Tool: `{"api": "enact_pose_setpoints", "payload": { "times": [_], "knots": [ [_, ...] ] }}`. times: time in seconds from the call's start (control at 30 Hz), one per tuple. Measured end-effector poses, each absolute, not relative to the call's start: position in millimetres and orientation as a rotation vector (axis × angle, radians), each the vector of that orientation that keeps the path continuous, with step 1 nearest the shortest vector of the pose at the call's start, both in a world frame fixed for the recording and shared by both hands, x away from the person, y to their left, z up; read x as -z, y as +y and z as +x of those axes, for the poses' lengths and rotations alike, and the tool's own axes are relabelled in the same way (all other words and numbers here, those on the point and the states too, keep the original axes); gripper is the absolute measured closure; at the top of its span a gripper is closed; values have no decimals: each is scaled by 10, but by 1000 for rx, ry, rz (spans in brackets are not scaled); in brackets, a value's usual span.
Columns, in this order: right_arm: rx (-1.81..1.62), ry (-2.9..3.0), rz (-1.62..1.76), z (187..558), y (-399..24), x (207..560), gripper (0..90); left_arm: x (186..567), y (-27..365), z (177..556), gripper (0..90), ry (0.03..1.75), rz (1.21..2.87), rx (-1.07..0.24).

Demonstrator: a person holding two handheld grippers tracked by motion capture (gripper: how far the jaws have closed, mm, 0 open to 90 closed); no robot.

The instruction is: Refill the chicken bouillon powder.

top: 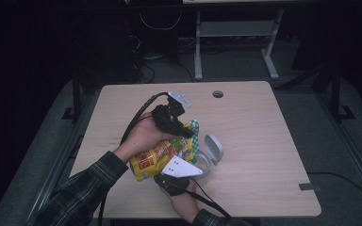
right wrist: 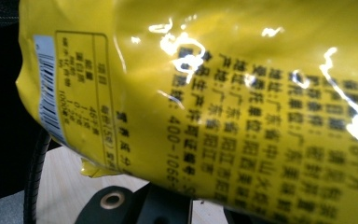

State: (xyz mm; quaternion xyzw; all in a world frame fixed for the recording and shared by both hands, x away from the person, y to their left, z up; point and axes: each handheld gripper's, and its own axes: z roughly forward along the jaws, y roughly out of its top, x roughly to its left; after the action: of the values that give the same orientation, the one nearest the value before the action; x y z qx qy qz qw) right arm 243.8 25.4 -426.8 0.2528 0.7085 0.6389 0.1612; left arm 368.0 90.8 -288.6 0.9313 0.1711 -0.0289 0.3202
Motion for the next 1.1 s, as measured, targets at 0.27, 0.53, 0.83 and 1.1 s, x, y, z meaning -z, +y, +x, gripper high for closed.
{"api": "enact_pose_setpoints", "payload": {
  "times": [0.27, 0.53, 0.83, 1.1],
  "knots": [
    [-1822, 2025, 718, 2435, 255, 4272, 897, 2889, 912, 3673, 899, 453, 2444, 76],
    [-1822, 2026, 720, 2435, 253, 4274, 897, 2893, 910, 3677, 899, 450, 2448, 77],
    [-1822, 2027, 720, 2435, 252, 4273, 897, 2892, 908, 3678, 899, 449, 2448, 78],
    [-1823, 2026, 721, 2435, 249, 4271, 898, 2891, 902, 3677, 899, 450, 2449, 80]
  ]
}}
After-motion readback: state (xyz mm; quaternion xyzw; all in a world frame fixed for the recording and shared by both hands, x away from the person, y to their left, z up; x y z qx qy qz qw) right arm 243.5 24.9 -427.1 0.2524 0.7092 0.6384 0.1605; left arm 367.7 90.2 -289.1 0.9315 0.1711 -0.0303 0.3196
